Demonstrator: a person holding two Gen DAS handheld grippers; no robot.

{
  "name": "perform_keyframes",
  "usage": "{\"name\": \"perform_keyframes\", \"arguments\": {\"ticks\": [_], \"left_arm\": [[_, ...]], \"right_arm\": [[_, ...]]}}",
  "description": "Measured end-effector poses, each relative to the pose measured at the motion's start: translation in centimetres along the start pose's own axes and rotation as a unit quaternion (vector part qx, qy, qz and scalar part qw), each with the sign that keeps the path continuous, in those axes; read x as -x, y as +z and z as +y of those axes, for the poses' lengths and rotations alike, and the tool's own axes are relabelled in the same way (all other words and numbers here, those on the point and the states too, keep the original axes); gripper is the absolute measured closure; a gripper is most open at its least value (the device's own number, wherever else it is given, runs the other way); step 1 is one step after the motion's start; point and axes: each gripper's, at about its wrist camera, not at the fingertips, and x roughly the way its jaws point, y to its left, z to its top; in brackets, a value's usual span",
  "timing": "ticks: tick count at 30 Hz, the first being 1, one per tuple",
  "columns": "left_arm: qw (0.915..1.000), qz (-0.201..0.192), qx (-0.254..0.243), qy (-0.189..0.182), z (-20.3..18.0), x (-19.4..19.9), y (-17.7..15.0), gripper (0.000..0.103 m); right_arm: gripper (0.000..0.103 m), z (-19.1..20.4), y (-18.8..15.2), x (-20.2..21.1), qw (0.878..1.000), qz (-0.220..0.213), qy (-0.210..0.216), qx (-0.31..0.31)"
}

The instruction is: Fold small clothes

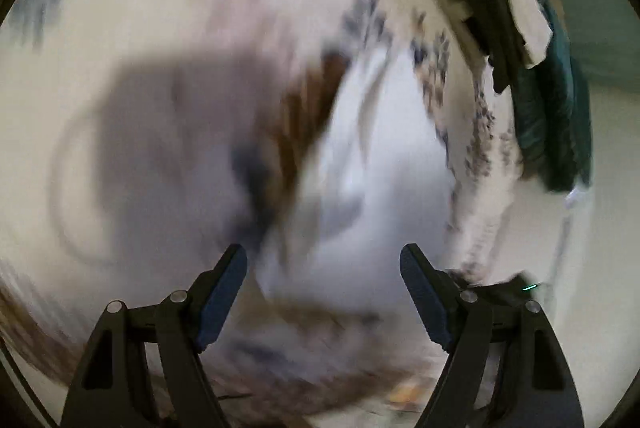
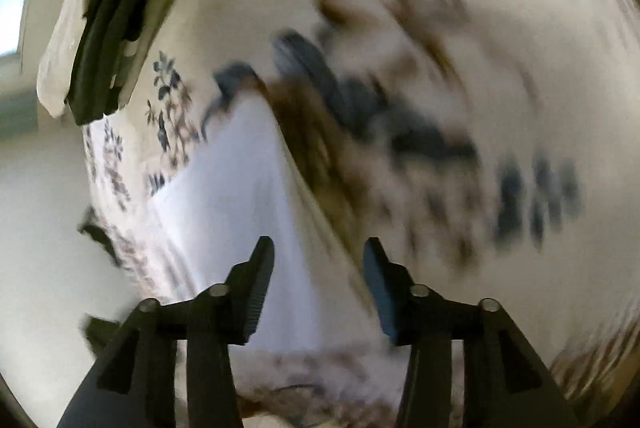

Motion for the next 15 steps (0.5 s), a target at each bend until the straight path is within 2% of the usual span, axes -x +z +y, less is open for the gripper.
{"name": "perform_keyframes", "arguments": {"ticks": [2,3,4,5,6,7,8,9,10,14,15], "left_arm": [[0.9988,0.012,0.04,-0.026,1.0,-2.1,-1.6,0.028],[0.9968,0.009,0.06,-0.051,1.7,-3.5,-2.2,0.028],[0.9958,0.003,0.071,-0.058,2.0,-4.2,-2.4,0.037],[0.9934,-0.006,0.089,-0.072,2.6,-4.8,-2.4,0.067],[0.9894,-0.023,0.11,-0.092,3.3,-5.1,-2.1,0.083],[0.9883,-0.033,0.117,-0.093,3.6,-5.0,-1.8,0.092],[0.9871,-0.045,0.122,-0.093,3.9,-4.7,-1.5,0.09],[0.9871,-0.058,0.12,-0.088,4.0,-3.9,-1.1,0.089],[0.9878,-0.067,0.115,-0.082,4.1,-3.2,-0.7,0.089],[0.9829,-0.148,0.103,-0.036,5.7,2.2,1.6,0.091],[0.9818,-0.156,0.104,-0.027,6.1,3.1,2.0,0.091]], "right_arm": [[0.053,-2.3,-2.4,-1.5,0.998,0.041,0.033,-0.042],[0.053,-3.0,-3.1,-2.2,0.996,0.055,0.048,-0.055],[0.053,-3.9,-3.9,-3.8,0.991,0.079,0.071,-0.08],[0.053,-4.5,-4.3,-4.9,0.987,0.091,0.087,-0.101],[0.053,-4.9,-4.7,-5.9,0.982,0.095,0.108,-0.12],[0.054,-5.1,-4.8,-6.5,0.98,0.091,0.12,-0.129],[0.057,-5.1,-4.8,-6.9,0.98,0.077,0.122,-0.134],[0.072,-4.8,-4.7,-7.1,0.983,0.065,0.112,-0.127],[0.081,-4.5,-4.7,-7.1,0.985,0.054,0.106,-0.121],[0.086,-4.1,-5.0,-7.0,0.99,0.04,0.082,-0.112],[0.086,-4.1,-5.0,-6.9,0.99,0.04,0.076,-0.108]]}}
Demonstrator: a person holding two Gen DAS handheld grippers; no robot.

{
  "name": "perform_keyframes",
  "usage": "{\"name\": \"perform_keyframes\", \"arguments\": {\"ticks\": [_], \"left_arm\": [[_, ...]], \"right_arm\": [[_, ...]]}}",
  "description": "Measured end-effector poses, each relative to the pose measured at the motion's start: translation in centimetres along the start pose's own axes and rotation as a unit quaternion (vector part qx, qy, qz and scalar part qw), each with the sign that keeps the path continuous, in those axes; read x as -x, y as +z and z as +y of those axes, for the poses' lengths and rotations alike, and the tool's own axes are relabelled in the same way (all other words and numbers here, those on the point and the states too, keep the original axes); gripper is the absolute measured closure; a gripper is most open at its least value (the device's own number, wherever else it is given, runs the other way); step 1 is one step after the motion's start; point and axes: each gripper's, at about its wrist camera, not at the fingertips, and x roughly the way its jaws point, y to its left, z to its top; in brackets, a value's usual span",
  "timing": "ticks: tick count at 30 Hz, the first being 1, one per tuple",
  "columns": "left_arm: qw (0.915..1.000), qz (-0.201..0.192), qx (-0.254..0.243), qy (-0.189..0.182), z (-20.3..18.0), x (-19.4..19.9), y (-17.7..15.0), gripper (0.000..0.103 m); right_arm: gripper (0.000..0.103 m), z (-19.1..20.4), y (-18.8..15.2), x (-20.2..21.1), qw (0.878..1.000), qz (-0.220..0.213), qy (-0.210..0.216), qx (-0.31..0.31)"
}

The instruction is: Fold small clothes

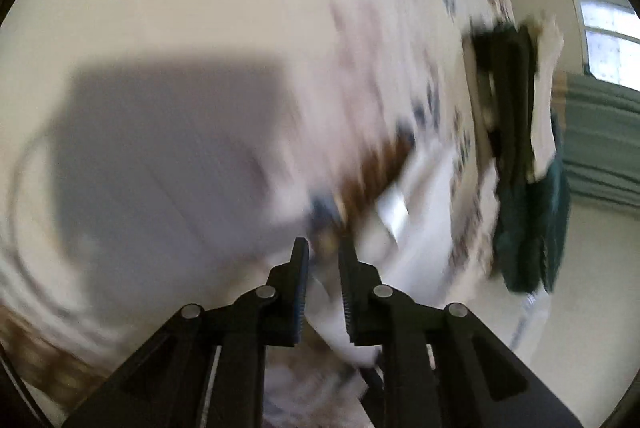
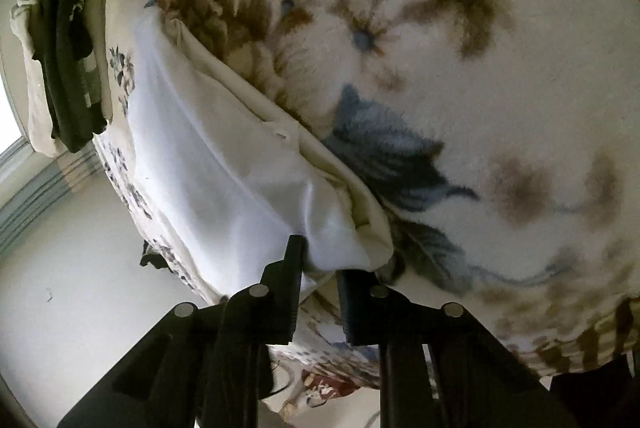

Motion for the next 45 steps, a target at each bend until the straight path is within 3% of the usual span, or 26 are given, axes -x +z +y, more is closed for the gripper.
{"name": "perform_keyframes", "arguments": {"ticks": [3,4,5,8,11,14,16,18,19,20,21,22,24,26,27,32,34,36,37,39,40,41,42,45], "left_arm": [[0.9997,0.019,-0.012,0.006,0.1,1.1,1.4,0.069],[0.9993,0.034,-0.017,0.008,-0.4,0.8,1.1,0.04],[0.9983,0.054,-0.023,-0.002,-0.9,0.4,0.4,0.027],[0.9947,0.094,-0.042,-0.001,-2.6,-1.6,-2.3,0.027],[0.9922,0.079,-0.092,0.03,-5.0,-2.8,-3.0,0.027],[0.9842,0.068,-0.157,0.045,-8.2,-4.6,-1.9,0.027],[0.9785,0.074,-0.187,0.046,-10.0,-6.3,-0.9,0.027],[0.9657,0.081,-0.237,0.07,-11.9,-8.7,0.1,0.027],[0.9594,0.08,-0.259,0.079,-12.5,-9.3,0.3,0.03],[0.9518,0.075,-0.285,0.084,-13.1,-9.7,0.7,0.041],[0.9398,0.069,-0.321,0.094,-13.9,-10.0,0.9,0.058],[0.9294,0.072,-0.346,0.106,-14.3,-10.2,1.0,0.101],[0.9217,0.082,-0.364,0.108,-14.8,-10.3,1.5,0.101],[0.9234,0.079,-0.364,0.094,-14.7,-9.5,2.0,0.101],[0.9271,0.081,-0.357,0.082,-14.5,-9.1,2.3,0.101],[0.9397,0.063,-0.329,0.07,-14.5,-7.8,3.5,0.102],[0.9446,0.061,-0.315,0.072,-14.2,-8.0,4.1,0.102],[0.9512,0.077,-0.293,0.06,-13.8,-8.1,4.6,0.1],[0.9544,0.089,-0.281,0.049,-13.7,-8.1,4.7,0.098],[0.9604,0.114,-0.253,0.021,-13.1,-8.2,4.9,0.062],[0.9624,0.121,-0.243,0.0,-12.6,-8.3,4.9,0.027],[0.9637,0.124,-0.236,-0.013,-12.3,-8.3,4.8,0.02],[0.965,0.135,-0.223,-0.032,-11.6,-8.6,4.8,0.02],[0.9599,0.189,-0.201,-0.049,-9.9,-10.9,4.3,0.02]], "right_arm": [[0.086,0.1,0.1,0.4,1.0,0.013,-0.005,0.012],[0.085,0.3,0.1,0.6,1.0,0.015,-0.01,0.019],[0.085,0.6,0.0,1.0,0.999,0.019,-0.015,0.03],[0.07,1.3,-0.2,2.1,0.998,0.017,-0.029,0.054],[0.064,2.8,-0.1,3.2,0.994,0.005,-0.059,0.087],[0.045,4.8,0.6,4.5,0.988,-0.023,-0.076,0.133],[0.044,6.2,1.9,4.9,0.984,-0.04,-0.077,0.153],[0.044,7.2,3.5,4.9,0.984,-0.047,-0.067,0.158],[0.044,7.8,4.5,4.7,0.984,-0.051,-0.054,0.162],[0.044,8.4,5.5,4.6,0.983,-0.057,-0.049,0.165],[0.044,8.9,6.4,4.5,0.982,-0.068,-0.047,0.169],[0.044,9.7,7.3,4.3,0.981,-0.078,-0.037,0.175],[0.047,11.6,9.0,3.4,0.978,-0.079,-0.029,0.19],[0.075,12.7,9.8,2.8,0.976,-0.071,-0.018,0.207],[0.095,13.5,9.9,2.3,0.973,-0.067,-0.025,0.219],[0.1,16.4,8.9,3.5,0.956,-0.107,-0.032,0.273],[0.101,16.8,9.3,3.9,0.949,-0.122,-0.061,0.285],[0.1,16.1,10.0,3.6,0.954,-0.098,-0.068,0.275],[0.098,15.7,10.8,3.4,0.96,-0.075,-0.07,0.261],[0.09,15.0,11.6,3.7,0.965,-0.041,-0.059,0.251],[0.068,14.5,11.7,4.0,0.966,-0.033,-0.055,0.252],[0.055,14.1,11.6,4.2,0.966,-0.026,-0.051,0.253],[0.034,13.2,11.7,4.3,0.967,-0.011,-0.042,0.249],[0.032,9.9,11.5,2.5,0.974,0.067,-0.005,0.218]]}}
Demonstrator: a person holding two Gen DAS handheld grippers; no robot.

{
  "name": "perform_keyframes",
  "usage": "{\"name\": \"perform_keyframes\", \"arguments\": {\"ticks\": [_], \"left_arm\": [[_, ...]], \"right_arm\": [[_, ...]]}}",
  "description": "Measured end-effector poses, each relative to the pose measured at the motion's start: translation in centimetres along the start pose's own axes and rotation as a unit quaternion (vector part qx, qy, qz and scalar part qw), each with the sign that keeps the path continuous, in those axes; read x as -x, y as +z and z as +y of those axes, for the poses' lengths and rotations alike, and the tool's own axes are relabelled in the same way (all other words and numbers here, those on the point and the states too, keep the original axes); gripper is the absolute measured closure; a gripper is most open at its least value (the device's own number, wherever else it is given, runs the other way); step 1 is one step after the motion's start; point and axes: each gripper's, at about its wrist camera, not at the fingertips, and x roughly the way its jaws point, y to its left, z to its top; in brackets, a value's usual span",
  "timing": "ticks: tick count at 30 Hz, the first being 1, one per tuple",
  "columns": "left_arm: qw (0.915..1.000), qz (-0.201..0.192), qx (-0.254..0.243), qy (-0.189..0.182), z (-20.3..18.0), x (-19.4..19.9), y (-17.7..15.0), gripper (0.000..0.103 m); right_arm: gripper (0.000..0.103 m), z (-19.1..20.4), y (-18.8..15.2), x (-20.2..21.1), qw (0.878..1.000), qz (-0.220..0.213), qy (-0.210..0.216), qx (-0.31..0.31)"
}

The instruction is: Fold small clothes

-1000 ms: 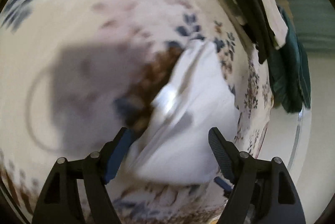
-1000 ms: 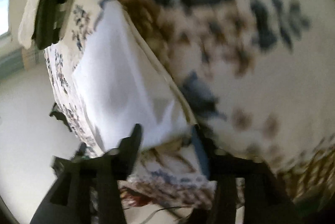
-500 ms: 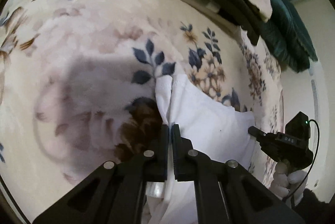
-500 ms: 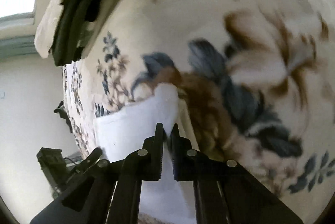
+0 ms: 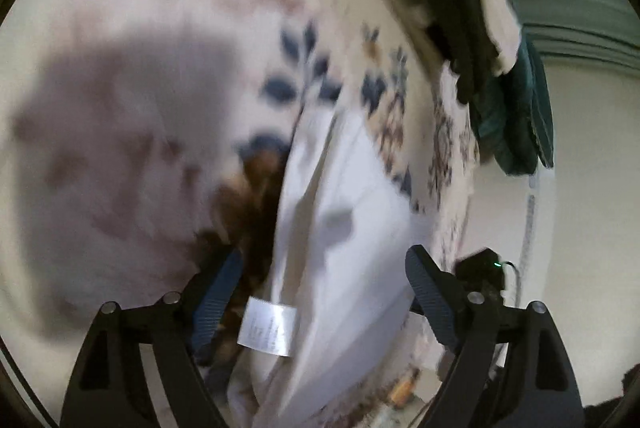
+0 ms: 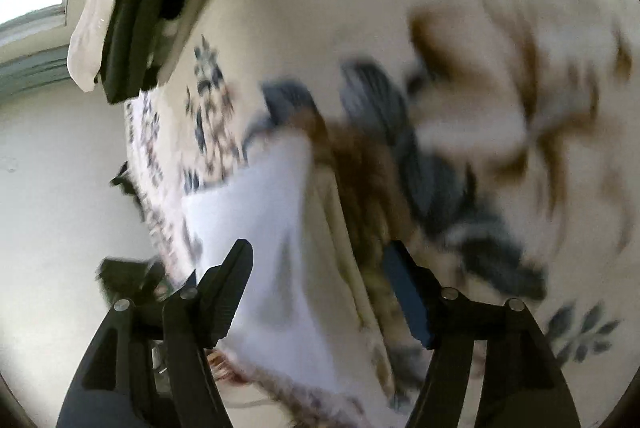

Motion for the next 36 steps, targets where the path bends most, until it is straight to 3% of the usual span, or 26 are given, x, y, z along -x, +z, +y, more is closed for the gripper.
{"name": "perform_keyframes", "arguments": {"ticks": [3,9,10,11,12,13,16,22,26,31,36], "left_arm": [[0.9992,0.033,-0.005,-0.021,0.5,-2.3,-0.2,0.02],[0.9973,0.044,-0.038,-0.045,-1.5,-3.7,0.2,0.021],[0.9971,0.042,-0.044,-0.046,-1.9,-3.7,0.0,0.032],[0.9967,0.045,-0.05,-0.045,-2.3,-3.9,-0.1,0.066],[0.9967,0.05,-0.058,-0.027,-2.6,-4.1,-0.3,0.084],[0.9965,0.046,-0.066,-0.021,-2.9,-4.0,-0.4,0.089],[0.9966,0.037,-0.072,-0.019,-4.0,-3.3,-0.7,0.09],[0.9966,0.019,-0.076,-0.026,-7.2,-0.6,0.0,0.091],[0.9949,0.0,-0.098,-0.023,-11.9,2.4,2.1,0.091],[0.9899,-0.029,-0.136,-0.028,-19.3,5.6,7.9,0.091],[0.9835,-0.063,-0.168,-0.024,-25.9,6.4,17.1,0.09]], "right_arm": [[0.032,-1.8,-1.0,-3.3,0.998,0.049,0.048,-0.014],[0.034,-0.6,-1.1,-6.9,0.993,0.053,0.102,0.012],[0.042,-0.3,-1.1,-7.3,0.993,0.052,0.101,0.016],[0.051,-0.2,-1.2,-7.6,0.994,0.051,0.099,0.015],[0.067,-0.3,-1.2,-7.8,0.994,0.048,0.099,0.011],[0.078,-0.1,-1.2,-7.8,0.994,0.04,0.097,0.01],[0.086,0.5,-1.6,-6.9,0.995,0.028,0.089,0.021],[0.087,3.7,-2.1,-3.5,0.996,0.008,0.083,0.036],[0.087,8.3,-1.7,-0.1,0.995,-0.005,0.083,0.055],[0.088,16.2,1.6,4.7,0.992,-0.039,0.08,0.092],[0.088,24.1,8.1,7.9,0.986,-0.084,0.073,0.123]]}}
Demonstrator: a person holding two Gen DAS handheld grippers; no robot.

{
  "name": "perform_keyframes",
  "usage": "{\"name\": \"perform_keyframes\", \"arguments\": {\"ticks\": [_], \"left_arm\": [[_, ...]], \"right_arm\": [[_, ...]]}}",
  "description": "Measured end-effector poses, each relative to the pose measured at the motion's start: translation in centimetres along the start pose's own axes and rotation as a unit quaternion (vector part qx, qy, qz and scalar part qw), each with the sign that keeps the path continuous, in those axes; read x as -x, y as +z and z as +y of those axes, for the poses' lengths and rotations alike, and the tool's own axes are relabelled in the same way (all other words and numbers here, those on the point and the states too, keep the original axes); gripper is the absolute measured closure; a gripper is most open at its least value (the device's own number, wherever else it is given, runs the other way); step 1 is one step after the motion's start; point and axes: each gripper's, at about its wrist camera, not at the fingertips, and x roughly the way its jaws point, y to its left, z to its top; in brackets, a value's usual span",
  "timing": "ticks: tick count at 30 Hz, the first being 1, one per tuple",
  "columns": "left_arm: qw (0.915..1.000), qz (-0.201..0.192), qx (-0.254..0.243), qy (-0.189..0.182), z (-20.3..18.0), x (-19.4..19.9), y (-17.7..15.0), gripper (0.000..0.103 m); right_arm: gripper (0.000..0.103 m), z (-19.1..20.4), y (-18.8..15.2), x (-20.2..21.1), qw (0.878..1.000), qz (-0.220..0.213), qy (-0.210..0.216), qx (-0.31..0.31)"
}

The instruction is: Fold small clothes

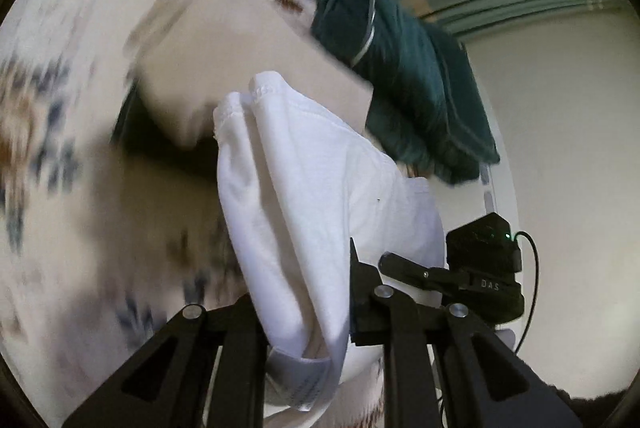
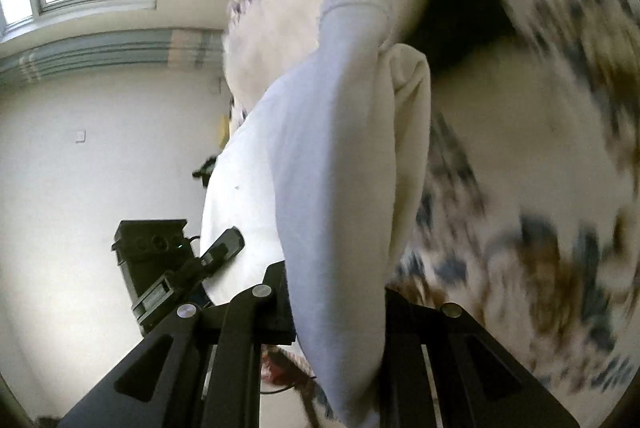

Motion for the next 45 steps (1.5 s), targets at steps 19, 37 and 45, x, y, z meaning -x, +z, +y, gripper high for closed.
{"name": "perform_keyframes", "arguments": {"ticks": [19,37,45], "left_arm": [[0.9699,-0.04,-0.055,0.234,1.3,-5.7,14.9,0.055],[0.9007,-0.082,-0.155,0.398,-9.7,-1.7,3.9,0.0],[0.8803,-0.158,-0.186,0.407,-18.9,6.8,-4.4,0.0]], "right_arm": [[0.04,6.9,18.7,-6.4,0.972,-0.009,-0.213,0.096],[0.0,14.3,4.0,6.6,0.83,-0.195,-0.499,0.155],[0.0,21.6,-6.5,14.4,0.812,-0.249,-0.494,0.185]]}}
